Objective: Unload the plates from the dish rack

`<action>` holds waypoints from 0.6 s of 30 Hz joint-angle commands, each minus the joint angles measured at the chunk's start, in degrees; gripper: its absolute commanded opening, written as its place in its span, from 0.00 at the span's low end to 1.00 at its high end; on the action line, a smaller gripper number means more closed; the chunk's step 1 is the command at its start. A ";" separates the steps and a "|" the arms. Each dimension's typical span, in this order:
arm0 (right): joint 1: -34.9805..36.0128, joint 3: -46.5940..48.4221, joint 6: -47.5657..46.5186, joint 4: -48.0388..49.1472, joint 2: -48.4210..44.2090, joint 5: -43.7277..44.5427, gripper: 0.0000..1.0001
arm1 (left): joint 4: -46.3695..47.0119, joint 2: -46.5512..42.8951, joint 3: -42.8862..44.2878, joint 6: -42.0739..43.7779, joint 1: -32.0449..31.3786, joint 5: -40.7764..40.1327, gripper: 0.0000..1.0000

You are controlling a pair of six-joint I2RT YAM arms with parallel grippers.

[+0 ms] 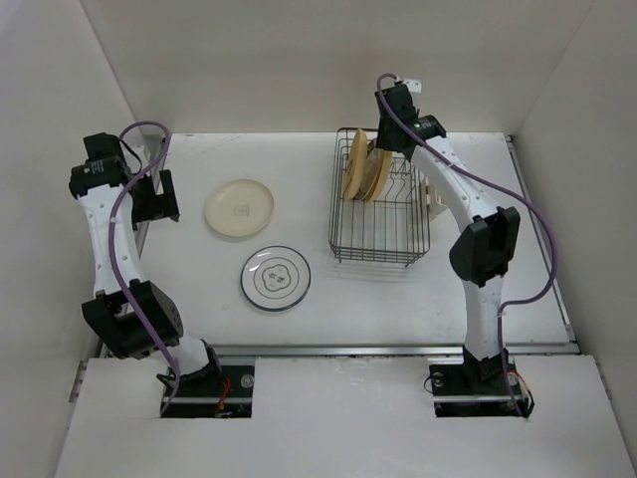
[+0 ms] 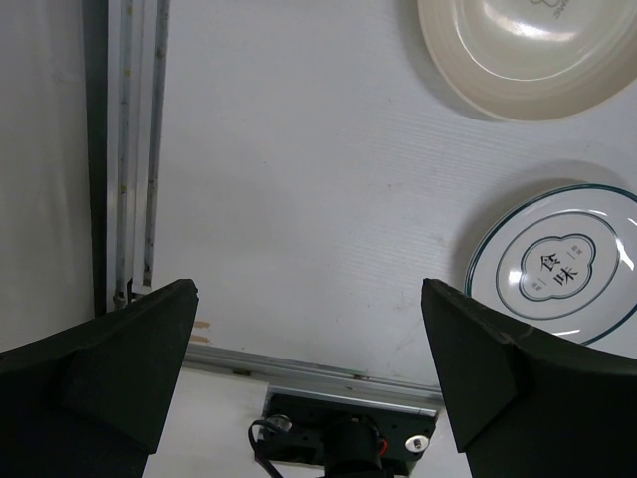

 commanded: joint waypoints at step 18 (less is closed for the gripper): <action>0.05 2.11 -1.22 -2.46 5.47 4.01 0.15 | -1.02 -0.48 -1.34 1.69 0.08 -0.23 0.94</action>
